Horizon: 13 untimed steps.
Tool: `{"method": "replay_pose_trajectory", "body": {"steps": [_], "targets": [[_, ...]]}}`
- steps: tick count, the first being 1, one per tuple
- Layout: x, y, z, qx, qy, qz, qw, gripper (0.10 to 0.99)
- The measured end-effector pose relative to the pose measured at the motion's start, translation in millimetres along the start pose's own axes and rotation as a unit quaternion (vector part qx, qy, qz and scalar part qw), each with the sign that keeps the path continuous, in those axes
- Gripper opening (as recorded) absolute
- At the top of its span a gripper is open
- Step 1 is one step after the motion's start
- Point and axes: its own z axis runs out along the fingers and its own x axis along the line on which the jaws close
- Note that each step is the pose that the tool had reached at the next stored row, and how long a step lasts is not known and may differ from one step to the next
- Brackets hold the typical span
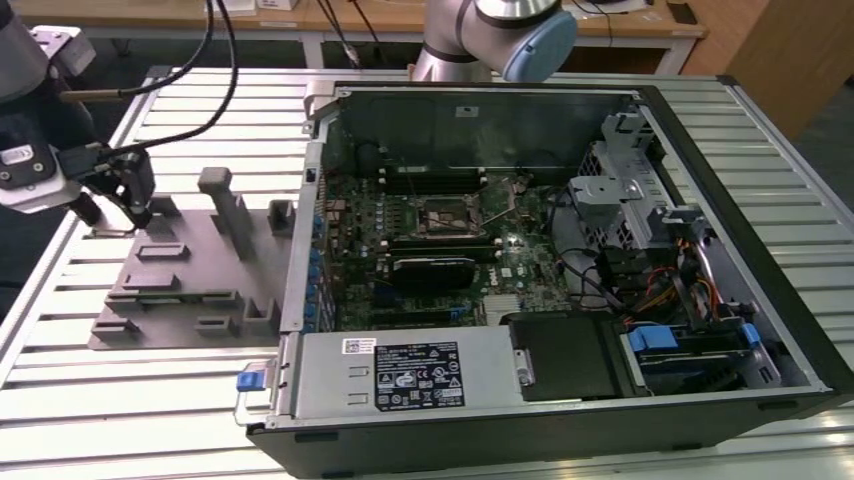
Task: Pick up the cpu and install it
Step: 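Pick up the cpu and move it towards the insertion slot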
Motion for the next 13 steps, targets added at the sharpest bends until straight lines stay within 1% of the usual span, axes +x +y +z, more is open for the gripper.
{"method": "replay_pose_trajectory", "body": {"steps": [5,9,13], "targets": [[-0.2,1.1,-20.6,-0.0001,-0.0009,0.0,1.0,0.545],[-0.3,1.7,-32.5,-0.0002,-0.0024,0.0,1.0,0.545],[-0.4,2.3,-42.8,-0.0004,-0.0036,0.0,1.0,0.545]]}}
